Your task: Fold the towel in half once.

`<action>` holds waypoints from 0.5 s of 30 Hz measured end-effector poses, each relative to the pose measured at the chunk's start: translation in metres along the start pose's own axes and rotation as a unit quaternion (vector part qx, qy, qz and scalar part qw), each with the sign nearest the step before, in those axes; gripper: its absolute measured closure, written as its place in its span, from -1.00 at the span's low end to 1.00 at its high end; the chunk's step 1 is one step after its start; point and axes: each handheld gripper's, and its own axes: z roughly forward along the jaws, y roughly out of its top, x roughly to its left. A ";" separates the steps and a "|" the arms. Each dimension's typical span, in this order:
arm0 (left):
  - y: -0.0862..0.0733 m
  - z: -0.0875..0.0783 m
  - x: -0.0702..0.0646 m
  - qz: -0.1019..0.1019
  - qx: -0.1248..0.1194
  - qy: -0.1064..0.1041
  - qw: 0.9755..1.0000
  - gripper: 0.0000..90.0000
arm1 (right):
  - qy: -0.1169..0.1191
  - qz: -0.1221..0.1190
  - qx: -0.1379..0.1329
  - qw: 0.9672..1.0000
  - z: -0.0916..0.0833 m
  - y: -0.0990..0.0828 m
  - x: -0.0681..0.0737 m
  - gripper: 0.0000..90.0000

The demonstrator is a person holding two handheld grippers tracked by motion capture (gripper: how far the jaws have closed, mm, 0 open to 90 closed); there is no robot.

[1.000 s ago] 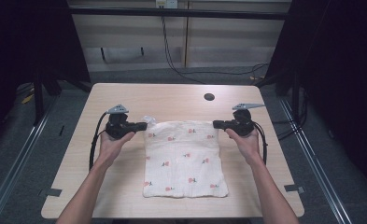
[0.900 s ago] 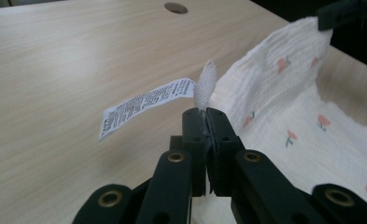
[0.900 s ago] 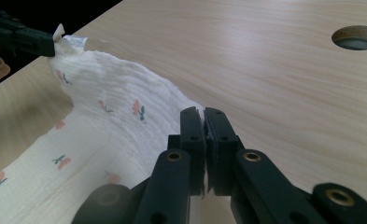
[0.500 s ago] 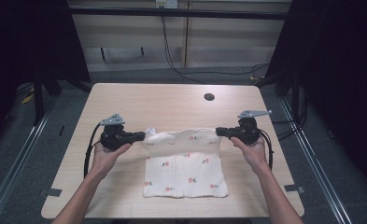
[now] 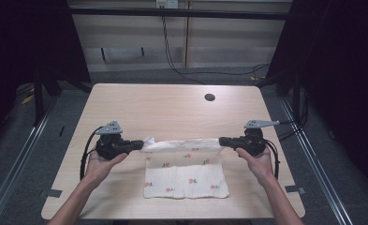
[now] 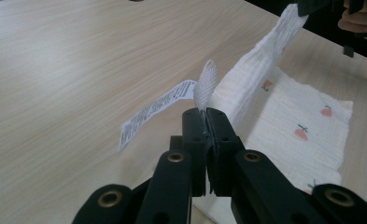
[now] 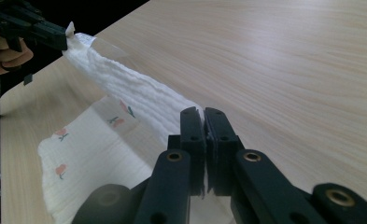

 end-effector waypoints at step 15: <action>-0.021 -0.003 -0.028 0.023 0.025 -0.007 0.999 0.95 | -0.006 -0.043 0.025 0.999 -0.021 -0.018 0.028 0.94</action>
